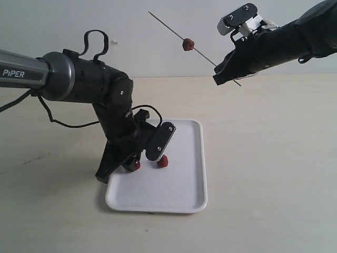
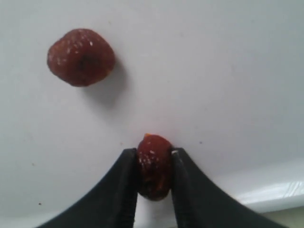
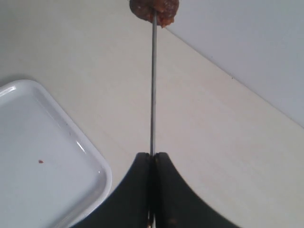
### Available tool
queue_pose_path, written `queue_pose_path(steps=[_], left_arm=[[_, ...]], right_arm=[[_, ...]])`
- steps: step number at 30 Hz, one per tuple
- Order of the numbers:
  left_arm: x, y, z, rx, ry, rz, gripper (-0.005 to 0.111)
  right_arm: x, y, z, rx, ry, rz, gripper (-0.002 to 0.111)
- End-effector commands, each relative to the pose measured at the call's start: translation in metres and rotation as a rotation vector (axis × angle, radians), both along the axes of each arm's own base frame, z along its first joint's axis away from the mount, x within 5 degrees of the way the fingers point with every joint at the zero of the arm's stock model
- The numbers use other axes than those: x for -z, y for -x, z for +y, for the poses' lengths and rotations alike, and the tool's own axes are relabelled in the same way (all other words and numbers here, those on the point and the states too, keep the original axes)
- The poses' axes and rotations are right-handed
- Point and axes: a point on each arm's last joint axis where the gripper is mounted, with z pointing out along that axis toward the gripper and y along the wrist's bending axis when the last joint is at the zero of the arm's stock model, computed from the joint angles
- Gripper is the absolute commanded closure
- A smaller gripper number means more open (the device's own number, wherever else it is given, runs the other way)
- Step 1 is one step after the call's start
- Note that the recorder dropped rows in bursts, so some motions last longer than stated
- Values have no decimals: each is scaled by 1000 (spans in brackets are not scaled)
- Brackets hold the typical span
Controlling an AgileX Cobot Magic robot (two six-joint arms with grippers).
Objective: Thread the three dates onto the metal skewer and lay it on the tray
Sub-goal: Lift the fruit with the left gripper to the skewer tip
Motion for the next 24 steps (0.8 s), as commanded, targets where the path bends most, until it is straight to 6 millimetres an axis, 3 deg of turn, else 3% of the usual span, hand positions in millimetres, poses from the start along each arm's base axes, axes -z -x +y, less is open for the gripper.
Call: queue_pose_path(steps=[1,7,10,19,24], left_arm=[[2,1,-1,5,1,0,82],[-2,-1,1,-45,41,13,82],[-14,-9,8,-153,163,26,82],[-77,-50,68,-510,657,75,82],[-96,-63,104,-648,899,177,82]], right_arm=[[-6,0,-1,9,-13,-13,108],[-6,0,-1,8,-11,-13,108],[-5,0,-1,5,-8,-12,108],[2,7,-2,-114,121,31,108],[8,15,-3,-221,215,92,108]])
